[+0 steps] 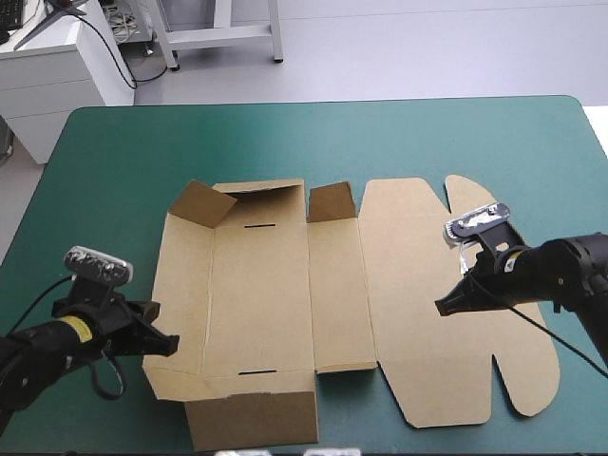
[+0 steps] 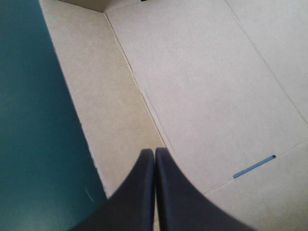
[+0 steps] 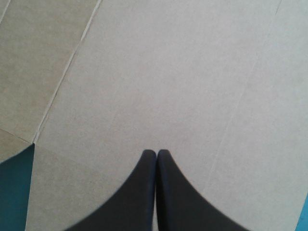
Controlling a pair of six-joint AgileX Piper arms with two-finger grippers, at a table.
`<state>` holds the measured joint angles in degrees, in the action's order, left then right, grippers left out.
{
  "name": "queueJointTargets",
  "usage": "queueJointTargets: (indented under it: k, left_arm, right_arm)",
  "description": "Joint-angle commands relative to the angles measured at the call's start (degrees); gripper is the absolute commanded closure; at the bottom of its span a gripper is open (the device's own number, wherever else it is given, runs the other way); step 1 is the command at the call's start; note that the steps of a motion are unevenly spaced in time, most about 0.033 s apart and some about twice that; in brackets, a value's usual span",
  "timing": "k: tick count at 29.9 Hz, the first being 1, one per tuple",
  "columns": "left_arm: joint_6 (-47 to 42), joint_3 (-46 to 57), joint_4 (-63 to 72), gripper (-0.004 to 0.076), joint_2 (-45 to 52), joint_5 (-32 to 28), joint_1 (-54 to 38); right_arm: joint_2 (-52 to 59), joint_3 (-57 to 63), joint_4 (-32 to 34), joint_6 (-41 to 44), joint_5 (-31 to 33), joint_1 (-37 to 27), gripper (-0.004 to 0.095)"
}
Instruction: Fold the box
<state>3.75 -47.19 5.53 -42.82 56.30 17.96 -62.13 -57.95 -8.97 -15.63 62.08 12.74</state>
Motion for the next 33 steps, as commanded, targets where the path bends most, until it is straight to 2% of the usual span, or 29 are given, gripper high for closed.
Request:
queueJointTargets:
  k: [1,12,21,27,33]
  left_arm:
    - [-0.4,-5.5,1.8,0.0732,-6.2,-2.8,0.0]
    - [4.4,-18.3,4.0,0.0731,-24.4,-0.3,-0.1]
    - [7.4,-22.0,8.4,0.0724,-29.8,1.1,-1.2]
    - [13.5,-22.0,16.6,0.0724,-29.9,4.2,-13.0]
    - [24.5,-22.0,32.6,0.0724,-29.9,12.8,-30.6]
  right_arm:
    - [3.5,2.2,-0.9,-0.6,-3.9,-0.4,0.0927]
    - [6.5,7.8,-1.5,-0.6,-4.9,-0.4,0.0927]
    - [6.5,7.8,-1.3,-0.7,-5.5,-0.4,0.0927]
    - [6.5,7.8,-1.2,-0.7,-5.1,-0.4,0.0927]
    - [6.5,7.8,-0.9,-1.2,-5.1,-0.4,0.0927]
